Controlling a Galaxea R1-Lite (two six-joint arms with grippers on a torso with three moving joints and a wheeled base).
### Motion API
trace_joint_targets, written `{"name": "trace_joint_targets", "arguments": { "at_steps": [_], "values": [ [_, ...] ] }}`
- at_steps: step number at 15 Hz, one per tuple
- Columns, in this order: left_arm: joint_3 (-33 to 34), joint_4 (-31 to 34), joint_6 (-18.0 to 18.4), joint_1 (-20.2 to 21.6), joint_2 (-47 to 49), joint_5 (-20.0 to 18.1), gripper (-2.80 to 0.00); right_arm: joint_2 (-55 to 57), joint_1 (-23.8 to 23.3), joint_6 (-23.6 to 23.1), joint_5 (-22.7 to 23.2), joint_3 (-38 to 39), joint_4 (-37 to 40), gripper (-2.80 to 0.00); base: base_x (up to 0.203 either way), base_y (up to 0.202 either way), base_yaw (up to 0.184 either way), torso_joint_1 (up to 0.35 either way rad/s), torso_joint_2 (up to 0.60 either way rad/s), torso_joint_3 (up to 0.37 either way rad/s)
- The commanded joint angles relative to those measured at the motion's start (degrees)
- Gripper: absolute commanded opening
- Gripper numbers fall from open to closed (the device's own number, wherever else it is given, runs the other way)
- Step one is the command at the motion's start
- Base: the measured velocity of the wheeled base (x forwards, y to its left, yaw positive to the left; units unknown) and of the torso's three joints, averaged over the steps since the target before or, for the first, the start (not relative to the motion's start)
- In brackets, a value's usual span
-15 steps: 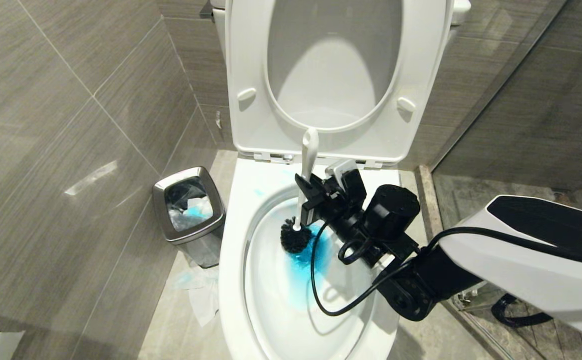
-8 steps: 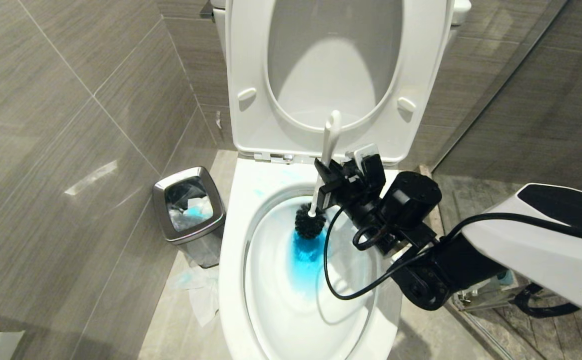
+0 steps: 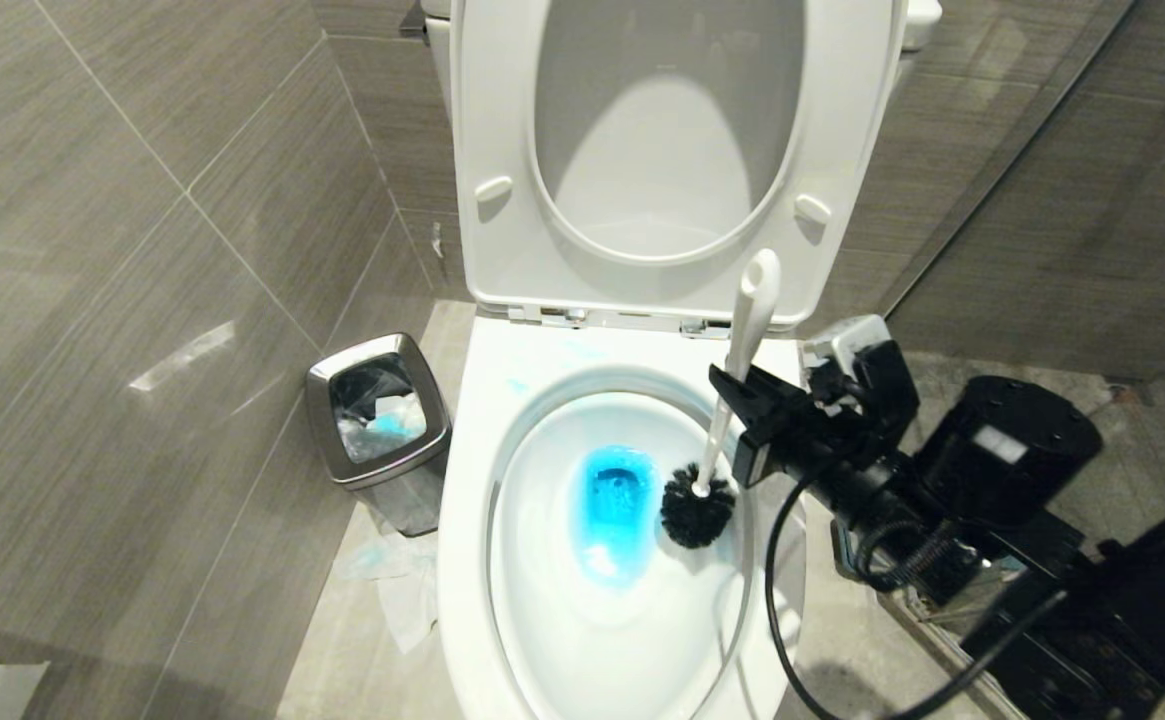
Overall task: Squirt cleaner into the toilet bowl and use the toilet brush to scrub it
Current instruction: Scrub the toilet bowl
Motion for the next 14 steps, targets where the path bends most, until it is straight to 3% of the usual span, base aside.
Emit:
{"name": "trace_joint_targets", "arguments": {
  "at_steps": [1,7,14],
  "values": [
    [0.00,0.00,0.00,0.01,-0.01,0.00,-2.80,-7.59,2.99,-0.05,0.26,7.39,-0.56,-2.80,0.000,0.000,0.000,0.000,0.00,0.000],
    [0.00,0.00,0.00,0.01,-0.01,0.00,-2.80,-4.19,14.50,2.45,-0.28,7.06,-0.66,-2.80,0.000,0.000,0.000,0.000,0.00,0.000],
    [0.00,0.00,0.00,0.01,-0.01,0.00,-2.80,11.73,16.97,2.95,-0.53,-13.30,-0.57,-2.80,0.000,0.000,0.000,0.000,0.00,0.000]
  ]
}}
